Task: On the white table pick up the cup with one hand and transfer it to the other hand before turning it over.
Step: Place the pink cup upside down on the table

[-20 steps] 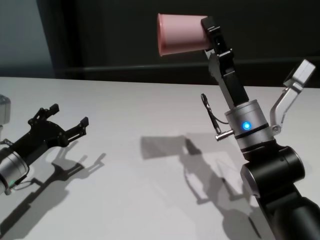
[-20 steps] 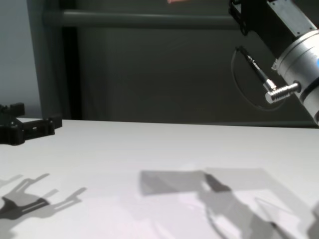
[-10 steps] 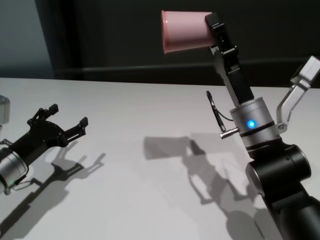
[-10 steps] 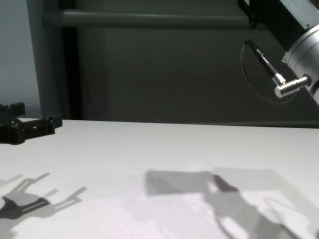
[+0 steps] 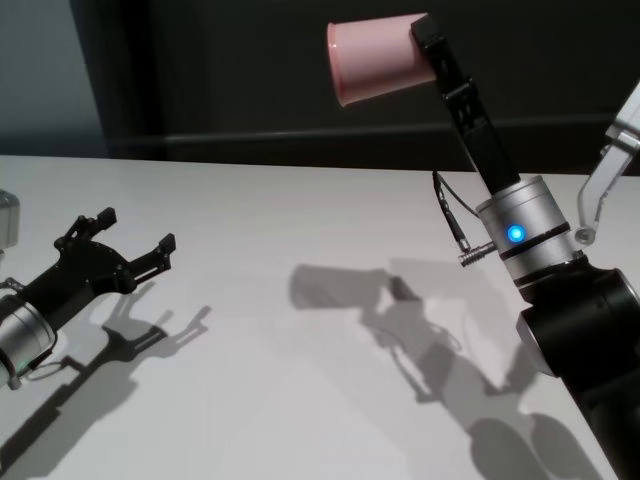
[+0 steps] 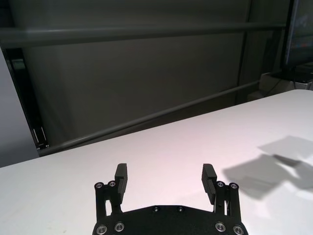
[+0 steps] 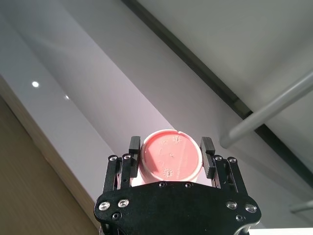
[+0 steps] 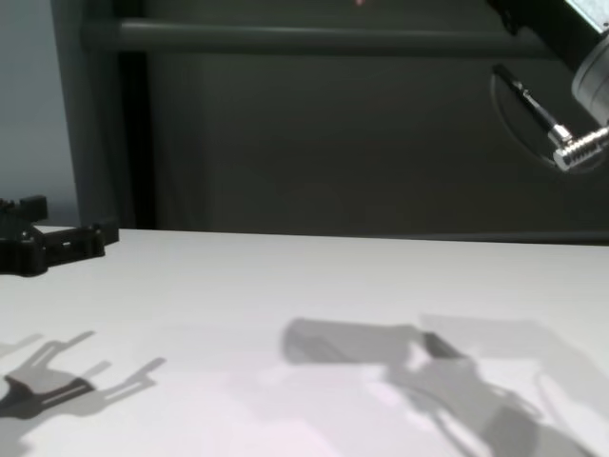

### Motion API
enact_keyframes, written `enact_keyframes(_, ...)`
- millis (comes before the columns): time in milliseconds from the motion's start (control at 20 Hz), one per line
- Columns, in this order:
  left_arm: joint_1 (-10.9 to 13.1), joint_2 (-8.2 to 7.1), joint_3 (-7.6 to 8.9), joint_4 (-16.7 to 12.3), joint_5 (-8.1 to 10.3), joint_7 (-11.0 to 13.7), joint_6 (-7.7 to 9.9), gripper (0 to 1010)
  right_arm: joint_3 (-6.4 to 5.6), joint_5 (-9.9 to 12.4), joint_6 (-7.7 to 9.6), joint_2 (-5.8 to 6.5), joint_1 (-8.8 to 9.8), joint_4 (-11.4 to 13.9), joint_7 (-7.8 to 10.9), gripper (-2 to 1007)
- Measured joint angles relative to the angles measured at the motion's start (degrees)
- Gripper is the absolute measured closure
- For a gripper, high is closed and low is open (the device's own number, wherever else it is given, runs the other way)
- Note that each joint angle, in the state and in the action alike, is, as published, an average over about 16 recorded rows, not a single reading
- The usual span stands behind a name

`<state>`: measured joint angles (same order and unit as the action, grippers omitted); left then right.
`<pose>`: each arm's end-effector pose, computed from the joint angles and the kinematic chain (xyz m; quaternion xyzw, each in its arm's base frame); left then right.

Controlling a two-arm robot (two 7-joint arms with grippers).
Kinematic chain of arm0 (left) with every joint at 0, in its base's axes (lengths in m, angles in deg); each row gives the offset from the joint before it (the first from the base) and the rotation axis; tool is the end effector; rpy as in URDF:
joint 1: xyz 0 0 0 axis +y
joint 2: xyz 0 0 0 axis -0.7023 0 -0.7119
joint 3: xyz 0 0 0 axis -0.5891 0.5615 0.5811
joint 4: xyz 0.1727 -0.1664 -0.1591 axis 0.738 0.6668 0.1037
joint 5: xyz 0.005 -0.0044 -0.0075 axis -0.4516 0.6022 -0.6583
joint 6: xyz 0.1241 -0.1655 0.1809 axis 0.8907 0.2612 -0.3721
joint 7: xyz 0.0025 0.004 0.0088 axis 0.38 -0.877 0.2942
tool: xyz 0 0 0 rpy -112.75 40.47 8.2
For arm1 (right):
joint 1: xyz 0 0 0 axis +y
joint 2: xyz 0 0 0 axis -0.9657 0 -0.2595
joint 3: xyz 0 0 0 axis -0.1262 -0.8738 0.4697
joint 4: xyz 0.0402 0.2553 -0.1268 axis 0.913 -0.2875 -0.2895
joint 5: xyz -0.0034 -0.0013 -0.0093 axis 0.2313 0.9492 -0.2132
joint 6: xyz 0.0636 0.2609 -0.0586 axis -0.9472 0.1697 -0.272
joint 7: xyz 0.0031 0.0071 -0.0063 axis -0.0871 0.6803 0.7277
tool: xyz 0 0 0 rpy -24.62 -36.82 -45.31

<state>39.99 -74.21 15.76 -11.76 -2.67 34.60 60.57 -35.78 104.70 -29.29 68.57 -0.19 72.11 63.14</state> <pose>0.3026 0.1157 -0.2707 0.0668 0.0061 0.4967 0.8653 0.3528 0.0493 -0.2293 0.4311 0.2564 -0.3029 0.8104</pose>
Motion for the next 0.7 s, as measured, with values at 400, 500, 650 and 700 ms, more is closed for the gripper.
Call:
enact_keyframes(400, -0.04, -0.01, -0.03, 0.03, 0.03, -0.02, 0.00, 7, 3.55, -7.79, 0.71, 6.14, -1.65, 3.18, -6.10, 283)
enact_keyframes(500, -0.04, -0.01, -0.04, 0.03, 0.04, -0.02, 0.00, 7, 4.61, -9.95, 1.46, 7.77, -2.19, 3.88, -7.50, 283)
enact_keyframes(650, -0.05, -0.02, -0.05, 0.03, 0.05, -0.02, 0.00, 7, 6.18, -13.22, 2.92, 10.06, -3.01, 4.80, -9.39, 283)
enact_keyframes(700, -0.05, -0.02, -0.05, 0.03, 0.06, -0.02, 0.00, 7, 6.67, -14.29, 3.48, 10.75, -3.28, 5.06, -9.94, 283)
